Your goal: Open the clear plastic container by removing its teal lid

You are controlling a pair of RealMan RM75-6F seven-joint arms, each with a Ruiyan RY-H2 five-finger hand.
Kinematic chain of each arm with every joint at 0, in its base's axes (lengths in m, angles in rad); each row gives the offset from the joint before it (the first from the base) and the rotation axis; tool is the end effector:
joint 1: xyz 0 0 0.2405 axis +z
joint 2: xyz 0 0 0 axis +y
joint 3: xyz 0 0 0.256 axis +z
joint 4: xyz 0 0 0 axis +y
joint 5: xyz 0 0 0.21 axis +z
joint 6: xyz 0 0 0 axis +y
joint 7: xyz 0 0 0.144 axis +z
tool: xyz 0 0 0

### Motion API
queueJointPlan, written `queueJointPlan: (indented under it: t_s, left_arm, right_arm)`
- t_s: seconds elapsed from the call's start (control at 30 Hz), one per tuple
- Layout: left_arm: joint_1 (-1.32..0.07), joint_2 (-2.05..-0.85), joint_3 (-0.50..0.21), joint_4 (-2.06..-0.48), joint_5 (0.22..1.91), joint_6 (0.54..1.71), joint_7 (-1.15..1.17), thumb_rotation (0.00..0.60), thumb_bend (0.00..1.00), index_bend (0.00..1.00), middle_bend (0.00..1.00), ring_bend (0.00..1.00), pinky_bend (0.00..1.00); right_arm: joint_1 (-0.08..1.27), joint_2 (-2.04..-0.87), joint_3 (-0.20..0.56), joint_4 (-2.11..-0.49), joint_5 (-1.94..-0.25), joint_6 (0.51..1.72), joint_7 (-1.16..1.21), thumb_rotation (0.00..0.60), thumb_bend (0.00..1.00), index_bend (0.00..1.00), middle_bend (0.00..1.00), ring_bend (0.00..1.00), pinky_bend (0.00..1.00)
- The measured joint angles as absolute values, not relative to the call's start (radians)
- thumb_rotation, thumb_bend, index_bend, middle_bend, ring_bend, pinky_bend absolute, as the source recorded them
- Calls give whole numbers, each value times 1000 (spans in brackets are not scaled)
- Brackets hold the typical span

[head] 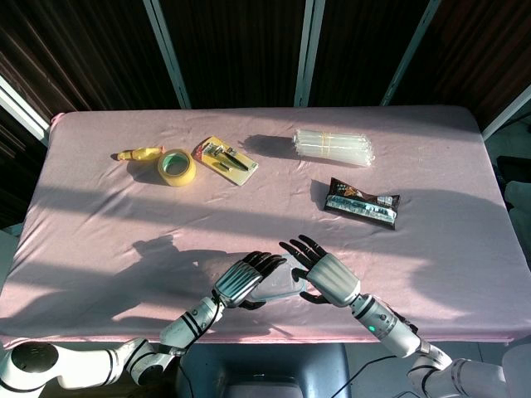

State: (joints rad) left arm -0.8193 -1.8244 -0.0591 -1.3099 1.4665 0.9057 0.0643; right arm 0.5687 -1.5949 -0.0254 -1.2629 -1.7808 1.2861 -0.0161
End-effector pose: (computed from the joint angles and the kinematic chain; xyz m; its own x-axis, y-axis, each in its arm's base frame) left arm -0.0854 0.2809 -0.1156 0.4166 0.3938 0.8193 0.7396 -0.6709 -0.0536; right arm -0.1820 -0.2692 -0.0175 0.4449 -0.0644 0.8933 -0.6677 -0.6886 0.2829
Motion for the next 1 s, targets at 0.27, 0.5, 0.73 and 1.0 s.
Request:
queueJointPlan:
  t_s: [0.27, 0.5, 0.73, 1.0]
  left_arm:
    - [-817, -1809, -58, -1311, 1476, 914, 50, 600, 257, 0, 277, 224, 291]
    - [-813, -1795, -55, -1321, 1482, 921, 44, 600, 257, 0, 280, 225, 296]
    - [-809, -1785, -50, -1327, 1484, 921, 31, 600, 257, 0, 281, 226, 297]
    - [-808, -1781, -47, -1326, 1487, 919, 22, 600, 257, 0, 282, 227, 298]
  right_arm:
    - [573, -1639, -27, -1181, -1791, 1304, 7, 600, 394, 642, 115, 0, 0]
    - [581, -1677, -24, -1136, -1801, 1321, 11, 600, 394, 643, 118, 0, 0]
    - [583, -1715, -12, -1069, -1814, 1379, 18, 600, 394, 646, 119, 0, 0]
    - [591, -1746, -9, -1015, -1824, 1402, 33, 600, 393, 648, 119, 0, 0]
